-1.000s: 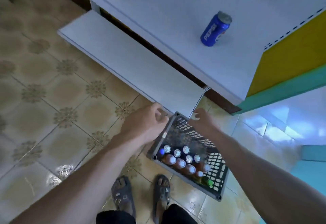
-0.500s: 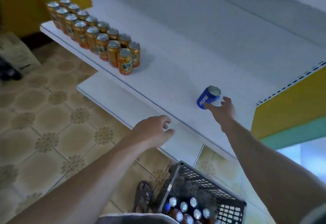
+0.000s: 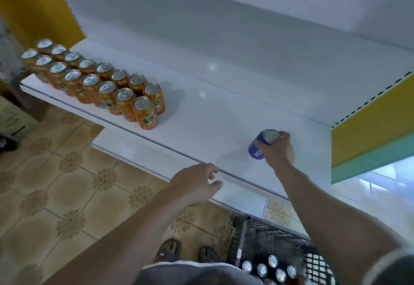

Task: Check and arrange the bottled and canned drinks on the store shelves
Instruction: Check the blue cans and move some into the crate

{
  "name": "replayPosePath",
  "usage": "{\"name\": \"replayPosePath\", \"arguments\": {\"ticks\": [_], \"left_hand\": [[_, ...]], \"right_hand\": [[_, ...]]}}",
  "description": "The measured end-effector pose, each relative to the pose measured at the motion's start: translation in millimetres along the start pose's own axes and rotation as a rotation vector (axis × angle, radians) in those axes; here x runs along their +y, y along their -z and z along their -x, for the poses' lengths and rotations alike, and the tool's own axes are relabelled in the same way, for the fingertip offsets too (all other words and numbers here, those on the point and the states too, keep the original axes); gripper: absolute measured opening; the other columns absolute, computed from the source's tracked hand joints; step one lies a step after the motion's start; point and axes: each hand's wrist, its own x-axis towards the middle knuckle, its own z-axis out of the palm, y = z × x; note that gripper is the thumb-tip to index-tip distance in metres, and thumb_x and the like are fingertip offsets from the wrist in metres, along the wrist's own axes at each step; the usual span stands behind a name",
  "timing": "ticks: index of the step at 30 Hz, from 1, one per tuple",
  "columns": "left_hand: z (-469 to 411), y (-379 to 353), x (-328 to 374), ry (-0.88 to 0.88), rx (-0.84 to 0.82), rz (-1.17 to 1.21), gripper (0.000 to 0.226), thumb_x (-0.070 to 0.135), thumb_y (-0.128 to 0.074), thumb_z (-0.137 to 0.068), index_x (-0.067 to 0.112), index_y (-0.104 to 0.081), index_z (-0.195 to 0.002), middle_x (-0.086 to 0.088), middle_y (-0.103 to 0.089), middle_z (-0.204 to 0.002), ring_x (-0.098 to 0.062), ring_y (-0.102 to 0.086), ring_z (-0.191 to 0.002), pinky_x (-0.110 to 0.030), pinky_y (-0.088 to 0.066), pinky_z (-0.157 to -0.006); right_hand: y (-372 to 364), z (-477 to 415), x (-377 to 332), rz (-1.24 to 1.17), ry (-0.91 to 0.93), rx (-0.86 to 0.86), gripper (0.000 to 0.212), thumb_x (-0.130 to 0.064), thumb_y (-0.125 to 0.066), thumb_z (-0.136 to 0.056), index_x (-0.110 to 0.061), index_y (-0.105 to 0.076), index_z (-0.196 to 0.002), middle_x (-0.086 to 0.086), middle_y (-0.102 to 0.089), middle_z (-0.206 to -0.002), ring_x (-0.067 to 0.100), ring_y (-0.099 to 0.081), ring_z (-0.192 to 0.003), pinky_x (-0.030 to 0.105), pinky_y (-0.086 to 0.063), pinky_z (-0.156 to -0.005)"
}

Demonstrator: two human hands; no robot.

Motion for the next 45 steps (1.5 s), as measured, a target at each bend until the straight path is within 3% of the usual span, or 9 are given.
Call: {"name": "replayPosePath", "arguments": {"ticks": [7, 14, 17, 22, 28, 31, 34, 40, 45], "left_hand": [[-5, 17, -13, -0.218, 0.06, 0.031, 0.068, 0.049, -0.063, -0.092, 0.033, -0.032, -0.15, 0.012, -0.047, -0.148, -0.009, -0.049, -0.128, -0.027, -0.042, -0.1], [21, 25, -24, -0.636, 0.206, 0.395, 0.083, 0.037, -0.084, -0.077, 0.049, -0.029, -0.138, 0.036, -0.037, -0.138, 0.015, -0.04, -0.127, 0.0, -0.033, -0.095], [35, 42, -18, -0.762, 0.239, 0.467, 0.081, 0.032, -0.082, -0.079, 0.056, -0.029, -0.134, 0.034, -0.041, -0.139, 0.008, -0.043, -0.13, -0.008, -0.04, -0.1], [52, 59, -10, -0.857, 0.15, 0.569, 0.083, 0.024, -0.083, -0.071, 0.062, -0.035, -0.128, 0.028, -0.05, -0.132, -0.009, -0.05, -0.129, -0.029, -0.05, -0.102], [73, 60, 0, -0.908, 0.209, 0.533, 0.08, 0.02, -0.083, -0.077, 0.055, -0.036, -0.131, 0.028, -0.05, -0.133, -0.007, -0.051, -0.128, -0.023, -0.048, -0.1], [81, 57, 1, -0.94, 0.226, 0.488, 0.074, 0.026, -0.081, -0.081, 0.047, -0.037, -0.137, 0.025, -0.048, -0.138, -0.005, -0.05, -0.129, -0.014, -0.043, -0.099], [90, 55, 1, -0.875, 0.193, 0.513, 0.081, 0.038, -0.08, -0.074, 0.055, -0.033, -0.138, 0.035, -0.04, -0.142, 0.006, -0.043, -0.132, -0.008, -0.044, -0.095], [108, 49, 7, -0.907, 0.219, 0.526, 0.085, 0.037, -0.083, -0.072, 0.055, -0.033, -0.139, 0.03, -0.041, -0.147, 0.0, -0.042, -0.136, -0.01, -0.039, -0.102], [118, 36, 13, -0.932, 0.203, 0.519, 0.082, 0.039, -0.078, -0.071, 0.051, -0.036, -0.141, 0.021, -0.044, -0.149, -0.008, -0.044, -0.138, -0.022, -0.041, -0.108]], "right_hand": [[-7, 137, -11, -0.169, 0.088, -0.061, 0.067, -0.036, -0.091, -0.069, -0.027, -0.054, -0.125, -0.012, -0.067, -0.109, 0.013, -0.066, -0.1, 0.036, -0.055, -0.082], [21, 228, -86, -0.125, 0.357, 0.18, 0.07, -0.051, -0.091, -0.063, -0.048, -0.053, -0.122, -0.025, -0.066, -0.114, -0.007, -0.06, -0.106, 0.01, -0.048, -0.084], [33, 255, -107, -0.034, 0.488, 0.28, 0.078, -0.068, -0.077, -0.064, -0.044, -0.051, -0.133, -0.023, -0.062, -0.125, -0.004, -0.058, -0.114, 0.013, -0.046, -0.091], [46, 282, -125, 0.089, 0.723, 0.376, 0.077, -0.062, -0.074, -0.071, -0.024, -0.057, -0.136, -0.02, -0.058, -0.125, 0.0, -0.055, -0.118, 0.009, -0.041, -0.096], [61, 294, -123, 0.091, 0.77, 0.392, 0.078, -0.061, -0.076, -0.068, -0.031, -0.053, -0.136, -0.021, -0.061, -0.127, -0.002, -0.055, -0.117, 0.007, -0.04, -0.096], [67, 301, -117, -0.106, 0.673, 0.356, 0.076, -0.052, -0.087, -0.06, -0.042, -0.053, -0.127, -0.029, -0.062, -0.121, -0.003, -0.059, -0.115, 0.009, -0.045, -0.091], [68, 300, -111, -0.675, 0.392, 0.252, 0.062, -0.04, -0.085, -0.062, -0.04, -0.06, -0.118, -0.015, -0.07, -0.111, 0.009, -0.069, -0.101, 0.023, -0.057, -0.08], [65, 293, -95, -1.718, -0.374, -0.354, 0.051, -0.047, -0.07, -0.084, -0.005, -0.065, -0.114, 0.014, -0.066, -0.095, 0.023, -0.066, -0.077, 0.026, -0.059, -0.052], [62, 291, -74, -1.997, -0.53, -0.735, 0.072, -0.061, -0.051, -0.096, 0.006, -0.065, -0.116, 0.024, -0.068, -0.102, 0.034, -0.071, -0.081, 0.035, -0.063, -0.059]]}}
